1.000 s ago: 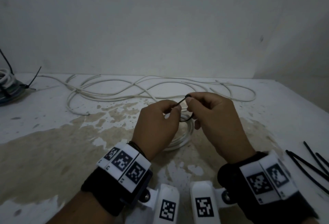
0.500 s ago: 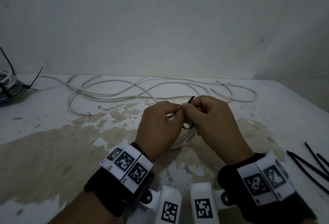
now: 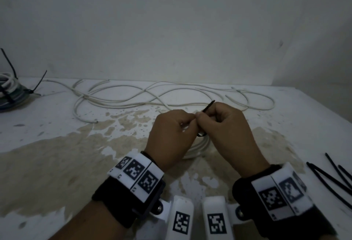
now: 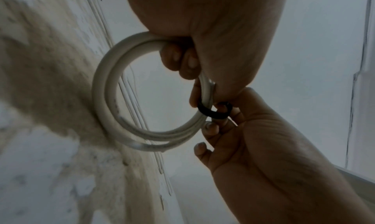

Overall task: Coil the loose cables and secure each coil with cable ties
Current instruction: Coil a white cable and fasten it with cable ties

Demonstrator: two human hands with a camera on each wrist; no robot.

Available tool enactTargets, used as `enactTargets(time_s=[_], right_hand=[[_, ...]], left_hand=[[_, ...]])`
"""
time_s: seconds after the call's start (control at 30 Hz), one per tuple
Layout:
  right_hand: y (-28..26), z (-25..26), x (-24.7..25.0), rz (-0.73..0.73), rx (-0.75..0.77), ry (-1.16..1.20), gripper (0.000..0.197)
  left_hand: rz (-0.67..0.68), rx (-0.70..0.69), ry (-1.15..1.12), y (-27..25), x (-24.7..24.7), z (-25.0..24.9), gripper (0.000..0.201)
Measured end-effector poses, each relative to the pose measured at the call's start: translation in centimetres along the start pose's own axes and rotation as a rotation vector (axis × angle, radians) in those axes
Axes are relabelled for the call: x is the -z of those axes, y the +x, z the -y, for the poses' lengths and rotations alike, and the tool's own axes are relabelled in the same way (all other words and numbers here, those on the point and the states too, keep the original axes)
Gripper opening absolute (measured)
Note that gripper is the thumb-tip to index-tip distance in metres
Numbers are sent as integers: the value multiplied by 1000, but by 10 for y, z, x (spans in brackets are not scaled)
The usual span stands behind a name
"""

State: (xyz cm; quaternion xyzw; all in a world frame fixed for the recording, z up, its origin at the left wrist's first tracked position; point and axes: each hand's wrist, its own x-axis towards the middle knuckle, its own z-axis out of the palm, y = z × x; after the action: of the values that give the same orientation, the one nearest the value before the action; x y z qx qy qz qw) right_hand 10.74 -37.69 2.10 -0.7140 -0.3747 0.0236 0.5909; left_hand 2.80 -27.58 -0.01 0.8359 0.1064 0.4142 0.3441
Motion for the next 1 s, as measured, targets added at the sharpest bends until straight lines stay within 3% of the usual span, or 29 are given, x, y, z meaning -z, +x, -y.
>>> enactTargets(time_s=[0.3,0.43,0.63,0.73,0.87,1.0], right_hand=[[-3,5,-2,-116,82,1,14],[-4,5,-4,-78,70,20,14],[-2,2,3,54,6,-4,17],[1,0,6,34,36,-40,15],[3,-1,4,-79,79,52,7],[3,1,7,-66,118,67,7]], left_hand=[[44,129,-135,3,1,-2,28],[14,80,-126,2,1,1,22],[-46,-112,32,-1,-3,5,30],[-7,1,4,0,-3,4,28],[67,224,-233,2,-2,-2,22],[133,303,-353,4,3,-4,14]])
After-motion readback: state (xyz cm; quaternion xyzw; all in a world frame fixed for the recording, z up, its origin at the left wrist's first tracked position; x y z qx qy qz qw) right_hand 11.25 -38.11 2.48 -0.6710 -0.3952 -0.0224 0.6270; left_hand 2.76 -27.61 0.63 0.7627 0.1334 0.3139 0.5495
